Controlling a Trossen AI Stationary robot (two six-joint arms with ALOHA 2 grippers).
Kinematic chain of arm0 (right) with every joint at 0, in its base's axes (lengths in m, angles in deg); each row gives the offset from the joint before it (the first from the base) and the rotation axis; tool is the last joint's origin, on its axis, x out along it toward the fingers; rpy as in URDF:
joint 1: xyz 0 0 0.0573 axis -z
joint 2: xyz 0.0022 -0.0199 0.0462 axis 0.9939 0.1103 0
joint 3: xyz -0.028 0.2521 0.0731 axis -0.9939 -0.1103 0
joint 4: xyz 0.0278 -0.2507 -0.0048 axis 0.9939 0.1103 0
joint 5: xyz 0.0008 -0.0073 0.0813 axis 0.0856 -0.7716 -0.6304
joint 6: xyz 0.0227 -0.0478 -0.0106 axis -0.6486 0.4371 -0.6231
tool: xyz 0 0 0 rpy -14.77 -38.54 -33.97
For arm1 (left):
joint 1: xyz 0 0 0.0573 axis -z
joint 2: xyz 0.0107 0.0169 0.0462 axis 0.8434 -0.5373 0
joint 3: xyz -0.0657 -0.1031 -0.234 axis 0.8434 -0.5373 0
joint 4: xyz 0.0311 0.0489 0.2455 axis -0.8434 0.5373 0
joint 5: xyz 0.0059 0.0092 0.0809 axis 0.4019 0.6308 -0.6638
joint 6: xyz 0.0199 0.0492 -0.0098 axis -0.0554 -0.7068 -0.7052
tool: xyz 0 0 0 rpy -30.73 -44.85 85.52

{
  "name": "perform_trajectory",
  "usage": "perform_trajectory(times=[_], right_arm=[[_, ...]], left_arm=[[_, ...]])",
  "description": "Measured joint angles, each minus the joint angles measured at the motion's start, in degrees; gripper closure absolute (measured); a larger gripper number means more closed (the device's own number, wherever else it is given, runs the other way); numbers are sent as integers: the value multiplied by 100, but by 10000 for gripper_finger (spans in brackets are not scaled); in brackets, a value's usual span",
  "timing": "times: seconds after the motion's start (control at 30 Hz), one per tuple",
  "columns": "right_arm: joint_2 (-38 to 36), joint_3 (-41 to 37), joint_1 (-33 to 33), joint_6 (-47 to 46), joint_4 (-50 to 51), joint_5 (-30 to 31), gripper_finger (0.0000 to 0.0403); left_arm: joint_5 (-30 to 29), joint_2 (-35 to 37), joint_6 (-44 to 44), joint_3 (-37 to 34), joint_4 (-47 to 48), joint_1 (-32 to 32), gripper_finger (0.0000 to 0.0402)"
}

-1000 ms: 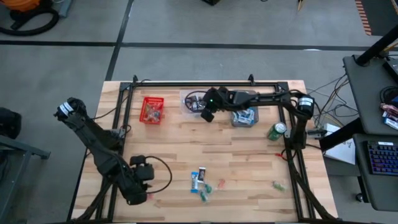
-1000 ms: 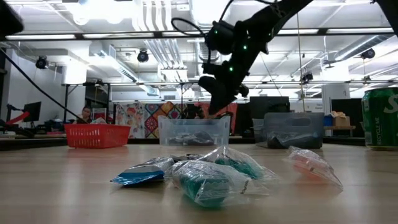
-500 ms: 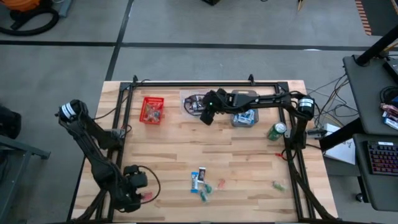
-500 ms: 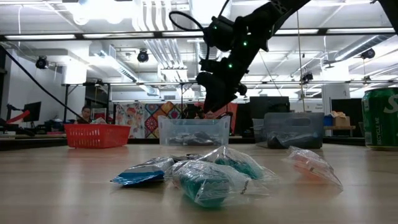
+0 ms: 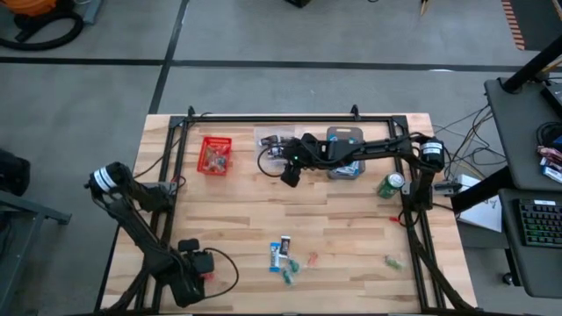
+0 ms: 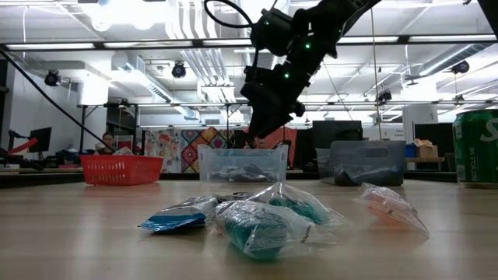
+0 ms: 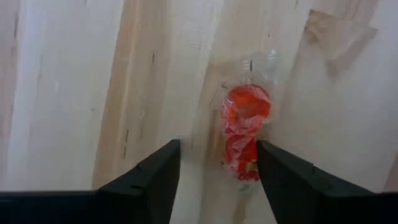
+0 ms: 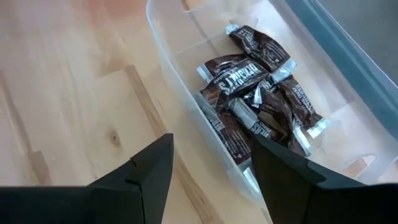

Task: Sort candy
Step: Put the red candy into the red bin

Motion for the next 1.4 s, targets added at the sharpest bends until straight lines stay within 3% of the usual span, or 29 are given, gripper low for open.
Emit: perform_trajectory(times=[0.13, 0.37, 0.53, 0.7, 0.9, 1.0, 1.17, 1.4], right_arm=[[-2, 0, -125, -61, 86, 3, 200], [-136, -2, -575, 15, 213, 53, 200], [-363, -2, -996, 101, 218, 51, 200], [-541, -2, -1461, 121, 258, 53, 200], [-586, -2, -2025, -49, 264, 51, 200], [-586, -2, -2273, -182, 264, 53, 200], [-586, -2, -2646, -461, 262, 55, 200], [-586, -2, -3078, -809, 258, 66, 200]], left_arm=[[-10, -23, -28, 18, 83, 14, 260], [-74, 355, -177, 171, 374, 14, 386], [-1053, 975, -396, 206, 407, -179, 380], [-2464, 1642, -584, 202, 841, -669, 390], [-3838, 2151, -568, 199, 2073, -1961, 400], [-4183, 2226, -735, 191, 2891, -2829, 401], [-4200, 2206, -1331, 89, 3735, -4625, 401], [-3787, 1998, -2774, -250, 3201, -6753, 386]])
